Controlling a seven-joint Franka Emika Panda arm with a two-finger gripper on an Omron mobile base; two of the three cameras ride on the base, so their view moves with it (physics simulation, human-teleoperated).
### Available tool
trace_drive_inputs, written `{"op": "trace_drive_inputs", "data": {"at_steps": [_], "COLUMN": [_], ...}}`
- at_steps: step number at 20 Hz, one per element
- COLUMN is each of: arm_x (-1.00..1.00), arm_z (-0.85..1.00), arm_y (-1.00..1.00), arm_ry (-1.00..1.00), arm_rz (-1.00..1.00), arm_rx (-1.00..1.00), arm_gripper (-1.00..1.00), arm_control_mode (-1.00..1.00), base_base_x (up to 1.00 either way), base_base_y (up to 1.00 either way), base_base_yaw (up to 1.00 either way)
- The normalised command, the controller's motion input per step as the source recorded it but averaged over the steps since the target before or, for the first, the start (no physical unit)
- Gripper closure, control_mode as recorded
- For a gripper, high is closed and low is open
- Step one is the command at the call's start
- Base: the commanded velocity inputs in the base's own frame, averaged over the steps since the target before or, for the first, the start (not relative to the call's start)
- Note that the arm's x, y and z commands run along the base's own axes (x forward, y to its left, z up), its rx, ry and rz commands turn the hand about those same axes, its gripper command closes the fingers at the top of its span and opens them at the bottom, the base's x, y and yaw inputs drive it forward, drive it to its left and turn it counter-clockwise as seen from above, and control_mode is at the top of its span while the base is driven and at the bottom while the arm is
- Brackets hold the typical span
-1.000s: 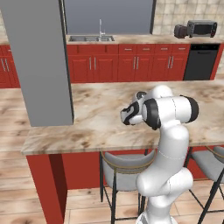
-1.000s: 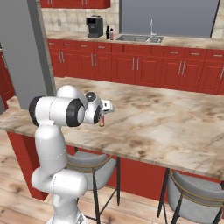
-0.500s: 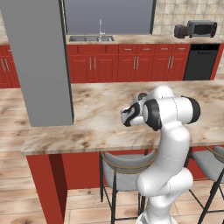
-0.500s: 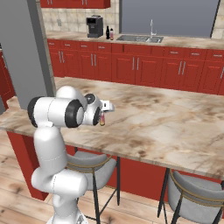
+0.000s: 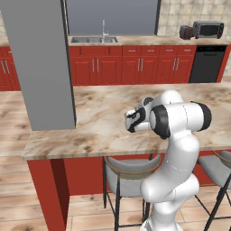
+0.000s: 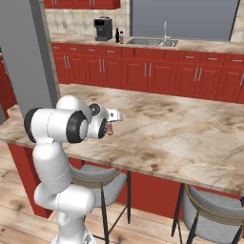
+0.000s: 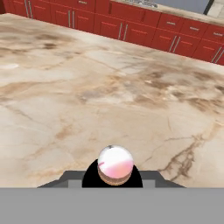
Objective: Place the large bottle from the dining counter next to the other large bottle outside the sink, and place the small bottle from the dining counter next to the other small bottle inside the sink.
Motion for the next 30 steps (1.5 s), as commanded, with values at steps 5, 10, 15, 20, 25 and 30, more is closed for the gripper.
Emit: {"op": "trace_drive_inputs", "data": {"at_steps": [5,10,15,20,25,30], "arm_x": [-0.06,-0.14,-0.08,0.00,0.00,0.00], "arm_z": [0.00,0.00,0.00,0.00,0.00,0.00], "arm_y": [0.00,0.00,0.00,0.00,0.00,0.00], "arm_ry": [0.00,0.00,0.00,0.00,0.00,0.00], "arm_rz": [0.00,0.00,0.00,0.00,0.00,0.00], "arm_rx": [0.03,0.02,0.01,0.01,0.00,0.00], "arm_gripper": [1.00,1.00,1.00,1.00,1.00,1.00], "arm_control_mode": [-1.00,-1.00,-1.00,1.00,1.00,1.00], "base_base_x": [0.00,0.00,0.00,-0.03,-0.29,-0.53], "base_base_y": [0.00,0.00,0.00,0.00,0.00,0.14], "base_base_yaw": [0.00,0.00,0.00,0.00,0.00,0.00]}}
